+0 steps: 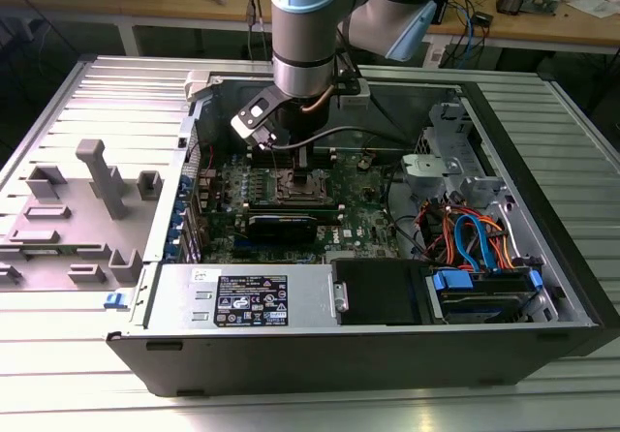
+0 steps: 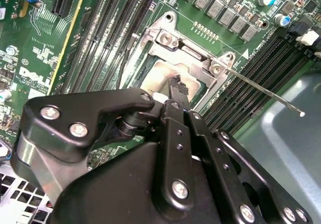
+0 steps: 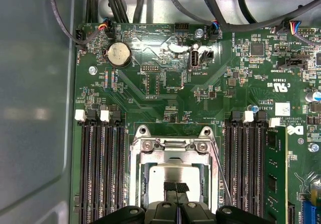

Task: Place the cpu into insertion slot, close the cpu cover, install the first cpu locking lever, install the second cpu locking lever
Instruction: 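Install the first cpu locking lever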

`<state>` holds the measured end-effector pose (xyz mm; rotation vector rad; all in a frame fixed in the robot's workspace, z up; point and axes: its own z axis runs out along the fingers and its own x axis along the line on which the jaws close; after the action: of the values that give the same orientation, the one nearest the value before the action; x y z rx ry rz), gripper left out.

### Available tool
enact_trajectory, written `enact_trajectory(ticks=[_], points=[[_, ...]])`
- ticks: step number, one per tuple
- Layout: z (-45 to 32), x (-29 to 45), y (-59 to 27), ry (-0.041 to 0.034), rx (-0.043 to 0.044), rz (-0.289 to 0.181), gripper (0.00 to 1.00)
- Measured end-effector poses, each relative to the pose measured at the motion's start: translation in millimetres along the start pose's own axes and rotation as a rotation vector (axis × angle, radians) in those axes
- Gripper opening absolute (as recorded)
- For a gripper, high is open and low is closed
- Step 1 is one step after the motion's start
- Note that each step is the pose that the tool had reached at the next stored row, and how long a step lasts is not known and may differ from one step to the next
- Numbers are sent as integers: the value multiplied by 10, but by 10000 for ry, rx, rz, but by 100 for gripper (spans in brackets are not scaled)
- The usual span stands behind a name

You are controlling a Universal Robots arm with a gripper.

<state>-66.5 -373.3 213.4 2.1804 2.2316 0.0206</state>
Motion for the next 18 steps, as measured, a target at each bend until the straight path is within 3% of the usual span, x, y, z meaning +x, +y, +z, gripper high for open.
enact_trajectory(ticks=[11,18], points=[[-8,-2,0,-2,2,0,11],[-118,-3,3,0,0,1,11]])
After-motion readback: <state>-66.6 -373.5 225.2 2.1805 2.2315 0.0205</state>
